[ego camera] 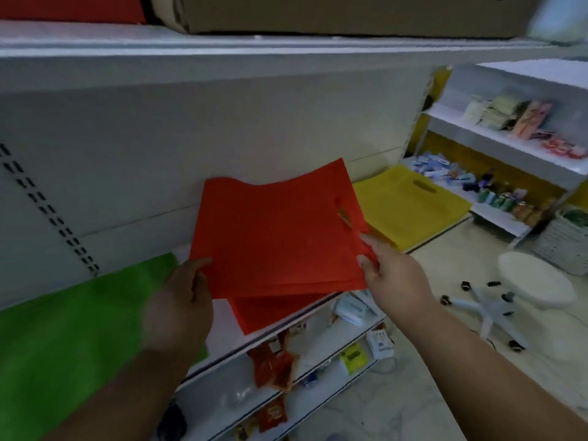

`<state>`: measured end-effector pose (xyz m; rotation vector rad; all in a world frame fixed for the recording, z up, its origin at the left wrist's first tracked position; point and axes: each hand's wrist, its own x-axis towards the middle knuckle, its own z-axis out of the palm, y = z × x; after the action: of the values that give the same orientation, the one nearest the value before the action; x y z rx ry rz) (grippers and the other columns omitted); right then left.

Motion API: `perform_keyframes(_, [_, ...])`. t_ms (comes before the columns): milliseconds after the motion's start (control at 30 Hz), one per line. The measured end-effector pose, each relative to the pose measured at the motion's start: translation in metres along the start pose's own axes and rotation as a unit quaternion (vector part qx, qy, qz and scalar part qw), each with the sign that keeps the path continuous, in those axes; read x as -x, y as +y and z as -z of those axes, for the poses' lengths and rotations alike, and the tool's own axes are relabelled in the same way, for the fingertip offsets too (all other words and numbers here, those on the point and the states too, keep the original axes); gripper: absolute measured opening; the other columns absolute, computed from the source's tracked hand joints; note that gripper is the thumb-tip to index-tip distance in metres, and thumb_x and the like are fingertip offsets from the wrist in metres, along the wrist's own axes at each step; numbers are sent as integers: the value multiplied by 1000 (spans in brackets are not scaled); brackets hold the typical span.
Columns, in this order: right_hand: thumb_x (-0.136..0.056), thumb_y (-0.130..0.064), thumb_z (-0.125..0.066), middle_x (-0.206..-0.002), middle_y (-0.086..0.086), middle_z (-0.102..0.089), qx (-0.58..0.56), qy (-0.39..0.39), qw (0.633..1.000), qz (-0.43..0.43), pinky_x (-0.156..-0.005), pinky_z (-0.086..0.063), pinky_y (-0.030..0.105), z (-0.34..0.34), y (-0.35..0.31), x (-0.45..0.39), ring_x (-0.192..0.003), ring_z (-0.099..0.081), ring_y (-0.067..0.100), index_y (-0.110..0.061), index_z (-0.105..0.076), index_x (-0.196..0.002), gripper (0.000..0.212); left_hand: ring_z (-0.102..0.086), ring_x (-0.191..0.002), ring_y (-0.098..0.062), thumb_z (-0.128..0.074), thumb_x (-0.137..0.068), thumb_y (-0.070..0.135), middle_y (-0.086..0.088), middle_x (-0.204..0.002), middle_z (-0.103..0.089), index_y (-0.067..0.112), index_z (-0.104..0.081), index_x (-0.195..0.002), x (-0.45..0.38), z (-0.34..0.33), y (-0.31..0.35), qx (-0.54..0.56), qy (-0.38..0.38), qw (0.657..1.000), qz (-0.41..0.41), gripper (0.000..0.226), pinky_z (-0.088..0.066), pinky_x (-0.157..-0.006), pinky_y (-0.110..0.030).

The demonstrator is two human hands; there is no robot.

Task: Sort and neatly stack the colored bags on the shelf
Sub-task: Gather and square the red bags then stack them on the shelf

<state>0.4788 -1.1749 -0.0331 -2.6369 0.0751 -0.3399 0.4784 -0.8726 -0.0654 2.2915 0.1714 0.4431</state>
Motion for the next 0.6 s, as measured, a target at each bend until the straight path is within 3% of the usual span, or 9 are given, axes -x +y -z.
perform_keyframes(100, [-101, -31, -46, -128, 7, -63, 21, -80, 995, 54, -66, -41, 26, -3, 28, -47, -104, -62, 27, -22, -37, -148, 49, -60, -77, -23, -45, -99, 14, -6, -109, -66, 22, -63, -124, 11, -20, 16, -70, -6, 997, 35, 32, -44, -61, -29])
perform_keyframes(233, [-101, -33, -47, -133, 4, -58, 54, -149, 985, 73, -89, -48, 35, -6, 52, -83, -116, -56, 24, -23, -41, -145, 45, -60, -78, -22, -48, -96, 16, -5, -114, -64, 21, -64, -121, 26, -41, 40, -157, -18, 985, 73, 31, -51, -65, -32])
perform_keyframes(400, [-101, -34, -45, -121, 6, -59, 109, -169, 973, 116, -85, -50, 37, -15, 66, -95, -106, -57, 25, -18, -51, -134, 37, -63, -88, -20, -50, -92, 22, 3, -109, -63, 26, -65, -121, 37, -59, 52, -270, -72, 955, 100, 33, -53, -71, -31])
perform_keyframes(600, [-101, -35, -46, -114, 7, -61, 160, -180, 960, 144, -80, -51, 37, -17, 77, -102, -97, -60, 25, -14, -60, -117, 30, -61, -82, -18, -49, -90, 23, 6, -97, -59, 30, -70, -108, 36, -72, 60, -323, -81, 937, 101, 29, -52, -66, -30])
